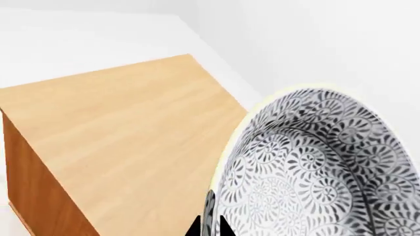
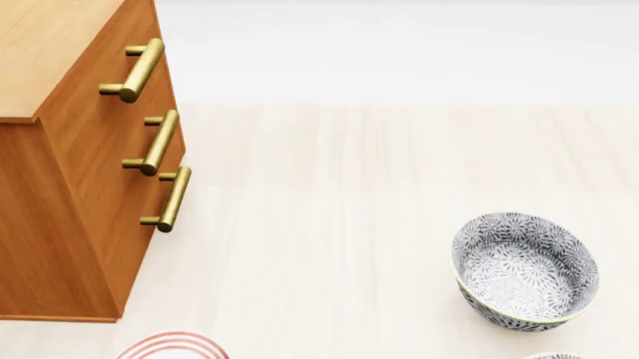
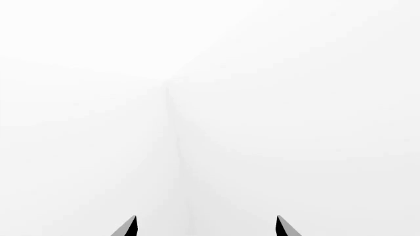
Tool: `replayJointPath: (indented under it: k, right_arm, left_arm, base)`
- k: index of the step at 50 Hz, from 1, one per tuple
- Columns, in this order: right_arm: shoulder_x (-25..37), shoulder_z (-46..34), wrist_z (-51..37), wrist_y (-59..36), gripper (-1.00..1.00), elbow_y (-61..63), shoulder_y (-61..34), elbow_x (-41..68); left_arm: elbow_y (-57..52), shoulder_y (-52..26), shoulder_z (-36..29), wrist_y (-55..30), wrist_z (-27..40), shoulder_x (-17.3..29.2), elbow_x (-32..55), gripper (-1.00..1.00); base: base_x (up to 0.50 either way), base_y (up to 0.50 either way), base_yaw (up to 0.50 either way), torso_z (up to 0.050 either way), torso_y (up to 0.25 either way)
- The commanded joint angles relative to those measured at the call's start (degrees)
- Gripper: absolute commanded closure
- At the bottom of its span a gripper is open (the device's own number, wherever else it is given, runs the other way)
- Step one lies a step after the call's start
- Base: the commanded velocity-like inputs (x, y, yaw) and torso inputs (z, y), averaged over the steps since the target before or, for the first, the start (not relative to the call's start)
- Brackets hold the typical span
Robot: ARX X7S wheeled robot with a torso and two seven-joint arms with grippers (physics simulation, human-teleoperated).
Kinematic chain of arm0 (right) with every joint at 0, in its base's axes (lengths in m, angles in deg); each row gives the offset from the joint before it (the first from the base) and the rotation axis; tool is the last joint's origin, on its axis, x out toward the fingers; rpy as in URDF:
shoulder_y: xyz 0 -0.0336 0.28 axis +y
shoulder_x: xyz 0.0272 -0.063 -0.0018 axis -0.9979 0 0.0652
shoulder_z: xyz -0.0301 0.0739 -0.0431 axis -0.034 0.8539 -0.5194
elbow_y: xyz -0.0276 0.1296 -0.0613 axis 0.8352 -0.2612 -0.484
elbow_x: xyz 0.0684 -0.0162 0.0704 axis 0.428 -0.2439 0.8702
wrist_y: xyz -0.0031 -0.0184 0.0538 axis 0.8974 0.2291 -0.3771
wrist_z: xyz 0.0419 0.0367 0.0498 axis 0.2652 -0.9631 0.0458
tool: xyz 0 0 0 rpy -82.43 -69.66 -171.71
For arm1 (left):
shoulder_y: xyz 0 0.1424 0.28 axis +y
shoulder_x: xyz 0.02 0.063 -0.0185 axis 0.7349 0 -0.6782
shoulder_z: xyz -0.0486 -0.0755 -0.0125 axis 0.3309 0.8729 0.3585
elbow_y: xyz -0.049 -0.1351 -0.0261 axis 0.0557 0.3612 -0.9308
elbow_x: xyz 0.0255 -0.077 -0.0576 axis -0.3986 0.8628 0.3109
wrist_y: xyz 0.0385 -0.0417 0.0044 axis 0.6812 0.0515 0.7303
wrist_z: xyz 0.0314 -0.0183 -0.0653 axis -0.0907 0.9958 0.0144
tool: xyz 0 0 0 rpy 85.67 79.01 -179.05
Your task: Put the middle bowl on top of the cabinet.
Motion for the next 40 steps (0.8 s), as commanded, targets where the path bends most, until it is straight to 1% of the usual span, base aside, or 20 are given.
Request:
replayJointPath:
  k: [1, 5, 13, 21, 33, 40]
  right_arm:
    - [-1.5, 2.0, 2.1, 0.9, -1.0, 0.6, 1.4, -0.9]
    - [-1.4, 2.2, 2.1, 0.8, -1.0, 0.5, 1.2, -0.8]
    - [-0.9, 1.7, 1.9, 0.3, -1.0, 0.4, 0.8, -1.4]
    - [-0.7, 1.7, 1.9, 0.2, -1.0, 0.3, 0.7, -1.5]
    - [-0.7, 1.6, 1.8, 0.4, -1.0, 0.2, 0.6, -1.5]
    - [-0.1, 0.6, 1.2, -0.7, -1.0, 0.5, 0.0, -2.7]
  left_arm:
    - [6.2, 1.0, -0.3, 3.2, -2.1, 0.2, -4.7, 1.0]
    - [7.0, 2.6, 0.2, 6.2, -0.5, 0.8, -5.8, 1.0]
    - [9.9, 3.3, 0.0, 6.7, -1.1, 1.7, -6.5, 1.0]
    - [11.9, 4.7, 0.0, 7.4, -2.3, 2.1, -6.7, 1.0]
    - [18.3, 5.7, 1.1, 7.9, -5.0, 1.1, -5.0, 1.0]
    - [19.5, 5.8, 1.1, 8.1, -5.8, 1.6, -5.3, 1.0]
  base:
    - [0.0, 0.0, 0.0, 0.0, 0.015]
    - [0.0, 0.0, 0.0, 0.0, 0.0]
    - [0.0, 0.0, 0.0, 0.0, 0.0]
    - [0.0, 0.0, 0.0, 0.0, 0.0]
    - [0.0, 0.0, 0.0, 0.0, 0.001]
    - [0.0, 0.0, 0.0, 0.0, 0.0]
